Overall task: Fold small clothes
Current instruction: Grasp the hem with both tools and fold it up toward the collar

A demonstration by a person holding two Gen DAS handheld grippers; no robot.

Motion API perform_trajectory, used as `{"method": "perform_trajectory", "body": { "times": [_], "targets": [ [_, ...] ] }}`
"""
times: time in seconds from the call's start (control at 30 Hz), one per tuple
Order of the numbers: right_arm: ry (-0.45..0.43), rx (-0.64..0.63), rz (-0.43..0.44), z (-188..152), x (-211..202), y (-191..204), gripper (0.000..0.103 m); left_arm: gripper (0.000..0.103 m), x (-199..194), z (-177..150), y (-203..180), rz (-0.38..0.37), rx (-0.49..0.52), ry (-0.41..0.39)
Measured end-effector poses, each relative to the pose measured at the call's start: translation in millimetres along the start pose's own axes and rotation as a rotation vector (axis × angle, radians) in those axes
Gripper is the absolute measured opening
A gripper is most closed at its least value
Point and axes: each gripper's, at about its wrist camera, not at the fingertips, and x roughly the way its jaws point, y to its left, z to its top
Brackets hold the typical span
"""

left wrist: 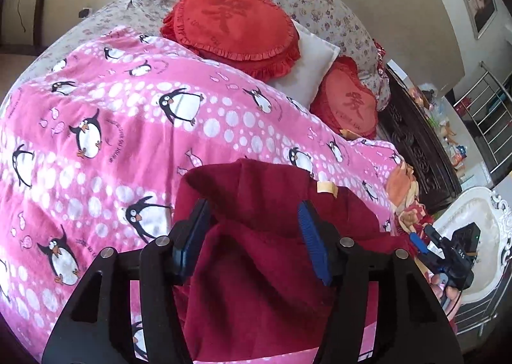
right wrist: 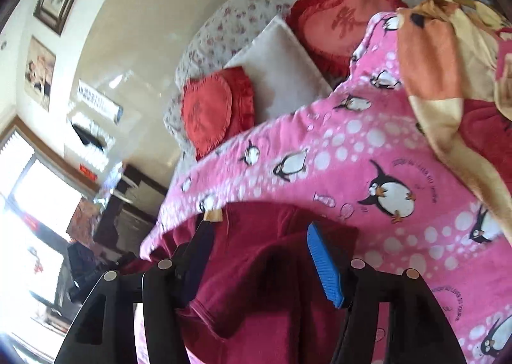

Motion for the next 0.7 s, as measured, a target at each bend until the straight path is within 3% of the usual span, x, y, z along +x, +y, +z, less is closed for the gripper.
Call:
{"method": "perform_trajectory", "body": {
  "times": [0.07, 0.17, 0.27, 0.43, 0.57, 0.7],
  "targets": [
    [-0.009, -0.062, -0.016, -9, -11, 8, 0.058, 0.057, -10, -5, 3, -0.010, -0.009, -0.012],
    [-0.018, -0.257, -0.117, -39, -24, 28, 0.047, 0.057, -26, -19, -1, -0.028, 0.044, -0.021],
    [0.054, -0.384, -0.235, -69, -23, 32, 0.042, 0.057, -35, -44, -5, 0.033, 0.145, -0.011],
    [0.184, -0.528, -0.309, -96, 11, 26, 0.036, 0.057, -15, -82, -1, 0.147, 0.255, 0.095],
    [0.188, -0.587, -0.259, -92, 36, 46, 0.035, 0.057, 10, -90, -6, 0.154, 0.266, 0.154],
    [0.120, -0.568, -0.226, -63, 59, 64, 0.035, 0.057, 27, -66, -32, 0.118, 0.304, 0.113]
  ]
}}
